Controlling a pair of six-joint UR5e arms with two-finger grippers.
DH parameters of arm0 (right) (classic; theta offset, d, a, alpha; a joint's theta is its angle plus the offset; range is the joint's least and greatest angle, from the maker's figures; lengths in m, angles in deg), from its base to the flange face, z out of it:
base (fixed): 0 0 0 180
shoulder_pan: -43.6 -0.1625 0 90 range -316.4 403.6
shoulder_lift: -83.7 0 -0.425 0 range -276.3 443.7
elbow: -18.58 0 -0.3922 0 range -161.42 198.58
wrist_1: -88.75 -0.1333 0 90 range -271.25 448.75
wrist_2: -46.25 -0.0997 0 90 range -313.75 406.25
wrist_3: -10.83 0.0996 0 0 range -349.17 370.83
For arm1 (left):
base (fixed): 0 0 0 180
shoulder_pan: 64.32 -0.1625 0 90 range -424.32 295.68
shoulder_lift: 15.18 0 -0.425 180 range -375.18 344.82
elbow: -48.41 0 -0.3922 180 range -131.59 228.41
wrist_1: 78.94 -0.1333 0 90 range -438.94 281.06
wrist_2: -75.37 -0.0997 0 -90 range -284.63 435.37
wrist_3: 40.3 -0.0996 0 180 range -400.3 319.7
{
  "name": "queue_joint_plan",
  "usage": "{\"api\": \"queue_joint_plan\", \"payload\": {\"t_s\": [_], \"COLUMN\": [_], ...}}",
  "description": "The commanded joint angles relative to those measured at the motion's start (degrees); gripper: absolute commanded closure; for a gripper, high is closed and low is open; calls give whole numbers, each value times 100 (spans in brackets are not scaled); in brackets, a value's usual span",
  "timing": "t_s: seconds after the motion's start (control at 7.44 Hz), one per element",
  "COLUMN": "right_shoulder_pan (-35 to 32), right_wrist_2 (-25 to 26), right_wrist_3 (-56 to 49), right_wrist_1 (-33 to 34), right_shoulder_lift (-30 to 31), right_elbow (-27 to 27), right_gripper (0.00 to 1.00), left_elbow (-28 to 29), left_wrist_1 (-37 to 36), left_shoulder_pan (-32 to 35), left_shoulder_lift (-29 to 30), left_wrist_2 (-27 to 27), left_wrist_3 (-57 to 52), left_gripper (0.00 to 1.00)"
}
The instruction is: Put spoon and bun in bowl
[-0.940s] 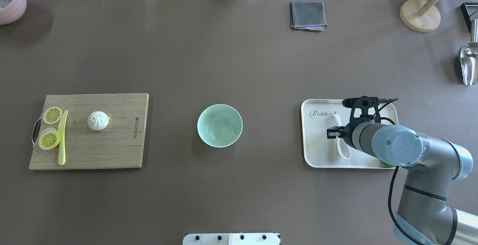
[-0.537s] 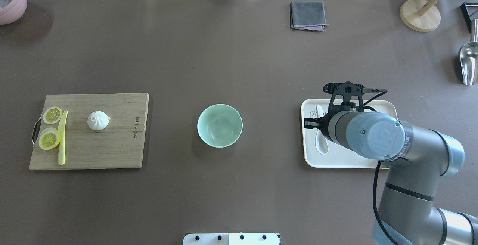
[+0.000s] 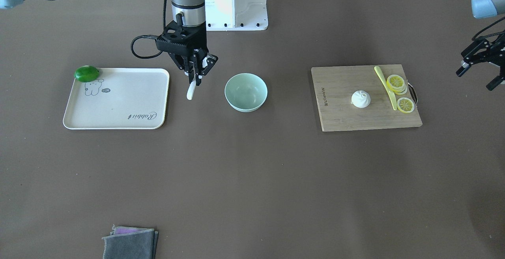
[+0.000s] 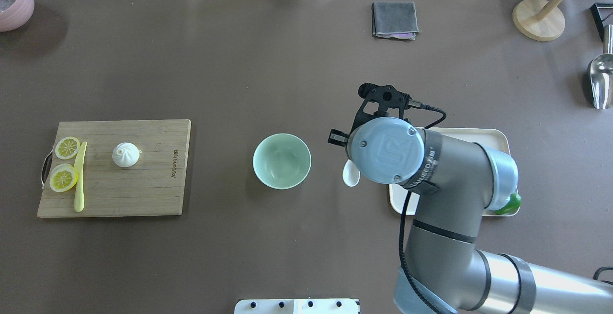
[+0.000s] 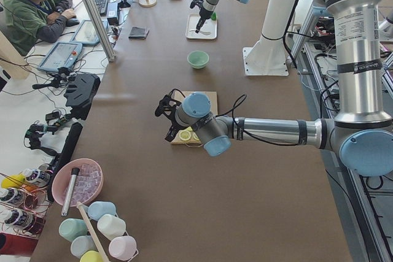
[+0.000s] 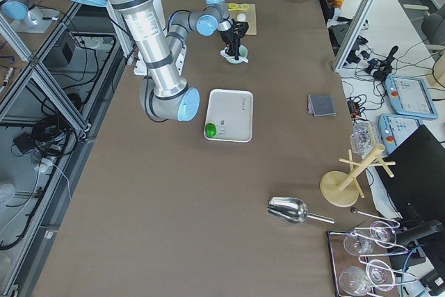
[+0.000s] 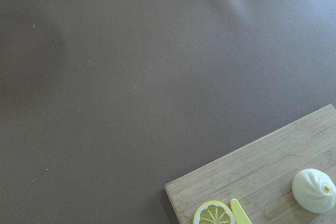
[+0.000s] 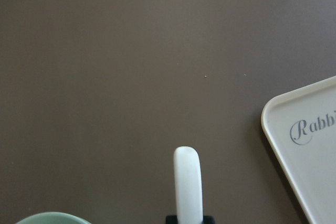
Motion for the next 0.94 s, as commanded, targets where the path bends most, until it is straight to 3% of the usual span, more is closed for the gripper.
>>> {"api": "queue_joint_plan", "payload": {"t_s": [0.0, 0.54, 0.81], "right_shoulder_pan": [230, 528, 774], "right_wrist_2": [437, 1148, 1613], "right_wrist_3": [538, 1583, 1822], "right_wrist_1": [28, 28, 37], "right_shoulder_lift": [-371, -1187, -1197], "right_elbow": [500, 1632, 1686], "right_gripper": [100, 100, 100], "left_elbow": [0, 0, 0], "left_wrist_1": [2, 90, 90], "left_shoulder_pan": [-21, -39, -65], "left_shoulder_lift": [0, -9, -9], "left_wrist_2": [7, 7, 7], "left_wrist_3": [0, 18, 18], "left_gripper": [2, 2, 2]}}
